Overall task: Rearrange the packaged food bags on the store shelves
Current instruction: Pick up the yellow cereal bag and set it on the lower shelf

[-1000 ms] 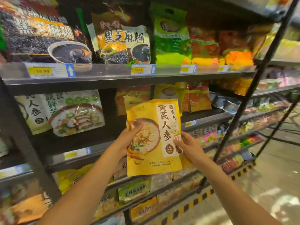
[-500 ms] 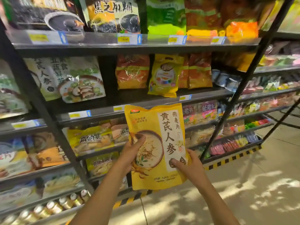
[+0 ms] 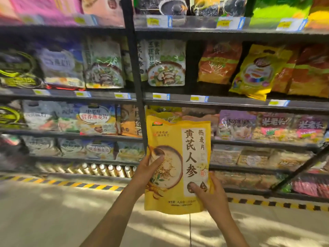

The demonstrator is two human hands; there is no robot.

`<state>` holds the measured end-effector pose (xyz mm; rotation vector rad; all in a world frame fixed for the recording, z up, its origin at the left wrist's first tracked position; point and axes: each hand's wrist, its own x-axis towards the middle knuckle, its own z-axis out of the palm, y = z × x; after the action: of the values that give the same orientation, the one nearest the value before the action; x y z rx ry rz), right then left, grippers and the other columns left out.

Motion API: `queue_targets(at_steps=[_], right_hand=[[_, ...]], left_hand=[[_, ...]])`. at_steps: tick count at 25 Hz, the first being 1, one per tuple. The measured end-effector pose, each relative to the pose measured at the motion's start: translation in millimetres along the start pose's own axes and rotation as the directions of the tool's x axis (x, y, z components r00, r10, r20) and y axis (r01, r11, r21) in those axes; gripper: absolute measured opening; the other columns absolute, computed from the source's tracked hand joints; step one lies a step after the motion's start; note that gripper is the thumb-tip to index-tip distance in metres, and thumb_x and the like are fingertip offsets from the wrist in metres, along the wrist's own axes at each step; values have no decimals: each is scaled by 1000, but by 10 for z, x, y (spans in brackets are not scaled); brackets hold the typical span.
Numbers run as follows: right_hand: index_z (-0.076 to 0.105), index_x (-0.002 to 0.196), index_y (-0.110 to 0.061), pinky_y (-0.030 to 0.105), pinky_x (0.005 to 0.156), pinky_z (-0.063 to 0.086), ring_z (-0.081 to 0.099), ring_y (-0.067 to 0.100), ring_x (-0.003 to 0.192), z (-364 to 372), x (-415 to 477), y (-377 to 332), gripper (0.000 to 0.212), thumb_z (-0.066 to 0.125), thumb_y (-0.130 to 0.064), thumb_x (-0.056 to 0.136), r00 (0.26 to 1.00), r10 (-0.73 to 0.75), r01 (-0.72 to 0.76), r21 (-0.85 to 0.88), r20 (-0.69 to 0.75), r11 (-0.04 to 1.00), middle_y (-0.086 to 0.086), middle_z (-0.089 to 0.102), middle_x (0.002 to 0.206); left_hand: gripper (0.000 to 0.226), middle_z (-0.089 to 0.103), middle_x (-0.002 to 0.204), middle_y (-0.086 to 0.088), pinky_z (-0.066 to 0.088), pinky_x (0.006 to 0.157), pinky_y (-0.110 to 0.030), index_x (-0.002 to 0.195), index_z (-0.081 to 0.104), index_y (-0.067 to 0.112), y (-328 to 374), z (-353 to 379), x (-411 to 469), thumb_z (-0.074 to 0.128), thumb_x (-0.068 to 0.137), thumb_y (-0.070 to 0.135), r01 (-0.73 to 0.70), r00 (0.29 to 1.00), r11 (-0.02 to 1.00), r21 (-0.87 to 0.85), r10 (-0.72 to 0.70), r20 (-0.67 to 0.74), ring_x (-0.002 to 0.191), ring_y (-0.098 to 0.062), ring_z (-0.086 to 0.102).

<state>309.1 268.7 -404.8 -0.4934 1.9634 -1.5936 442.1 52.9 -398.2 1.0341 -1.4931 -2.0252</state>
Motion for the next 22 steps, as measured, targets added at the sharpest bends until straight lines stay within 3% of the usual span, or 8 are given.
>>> queue_targets(at_steps=[4,6,9,13,16,22], right_hand=[[61,121,-32,17,66,55,68,-1,93,748,-66,-47,56,92,-34,74,992,-45,53,-60,119,997,-15,71,111],[60,121,-34,23,69,56,67,-1,93,1128,-107,-97,57,92,-32,74,988,-50,60,-65,149,996,-17,70,110],[59,122,-34,23,68,55,67,-2,93,1858,-245,-192,56,91,-30,76,976,-59,77,-78,210,994,-18,69,110],[60,111,-40,19,66,53,67,-1,92,2820,-458,-267,46,90,-29,78,968,-64,87,-83,244,993,-16,71,108],[61,120,-34,14,64,52,68,-1,92,3380,-585,-333,51,89,-32,78,967,-84,107,-84,243,991,-18,71,107],[63,124,-32,39,83,63,73,9,98,4033,-622,-468,59,92,-38,74,966,-105,136,-120,238,983,-11,75,113]], left_hand=[[49,80,119,1,57,103,-53,122,72,36,25,-823,-292,86,79,54,-43,991,998,-42,38,-126,112,-24,75],[50,80,119,-1,58,103,-53,124,71,32,68,-1206,-418,85,81,52,-56,985,997,-61,46,-164,111,-25,76],[60,78,125,0,57,103,-53,130,69,36,158,-1963,-618,87,76,55,-103,976,992,-70,87,-199,115,-25,75],[46,79,123,-1,58,102,-50,134,67,31,246,-2945,-860,82,90,31,-116,974,984,-136,86,-208,113,-25,76],[53,79,123,-3,58,100,-52,138,63,32,302,-3490,-957,79,88,28,-121,973,976,-179,81,-216,112,-28,76],[52,76,129,-6,58,101,-52,141,58,33,403,-4119,-973,74,93,20,-127,981,968,-214,90,-173,116,-30,74]])
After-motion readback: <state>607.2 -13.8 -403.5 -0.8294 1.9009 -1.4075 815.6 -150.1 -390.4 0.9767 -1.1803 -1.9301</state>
